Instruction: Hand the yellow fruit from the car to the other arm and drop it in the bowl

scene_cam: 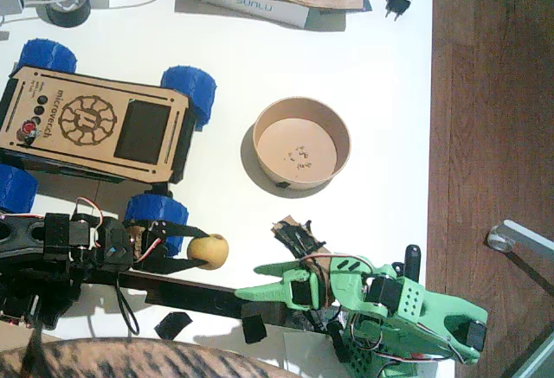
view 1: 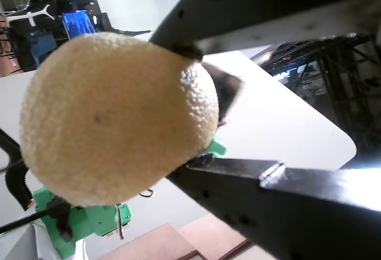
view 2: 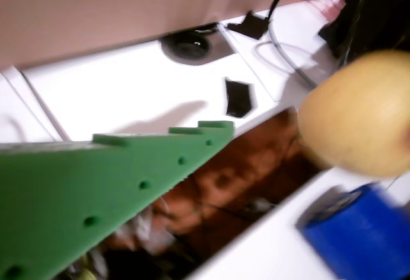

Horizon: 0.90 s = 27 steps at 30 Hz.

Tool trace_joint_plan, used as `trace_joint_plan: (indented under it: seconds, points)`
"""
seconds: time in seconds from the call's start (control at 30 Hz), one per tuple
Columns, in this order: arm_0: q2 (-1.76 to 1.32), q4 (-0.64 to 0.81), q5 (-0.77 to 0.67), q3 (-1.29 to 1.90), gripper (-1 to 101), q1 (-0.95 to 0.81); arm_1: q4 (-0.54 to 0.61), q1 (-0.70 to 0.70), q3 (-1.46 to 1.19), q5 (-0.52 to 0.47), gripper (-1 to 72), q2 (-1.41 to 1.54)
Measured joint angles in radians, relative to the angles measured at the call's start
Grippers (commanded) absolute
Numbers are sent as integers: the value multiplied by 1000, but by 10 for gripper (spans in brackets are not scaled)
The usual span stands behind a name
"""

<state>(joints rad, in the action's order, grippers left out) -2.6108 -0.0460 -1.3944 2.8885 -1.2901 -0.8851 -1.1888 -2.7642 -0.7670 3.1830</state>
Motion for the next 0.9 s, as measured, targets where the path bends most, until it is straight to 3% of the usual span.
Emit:
trace_joint_plan:
  seconds: [0.27, 0.53, 0.9]
  points:
    - [0, 3, 0, 0, 0, 0, -58, 34, 9, 44, 303, -48]
    - [0, 49, -25, 0, 0, 0, 98, 34, -12, -61, 322, -94]
    - [9, 78, -199, 2, 0, 0, 190, 34, -12, -101, 344, -164]
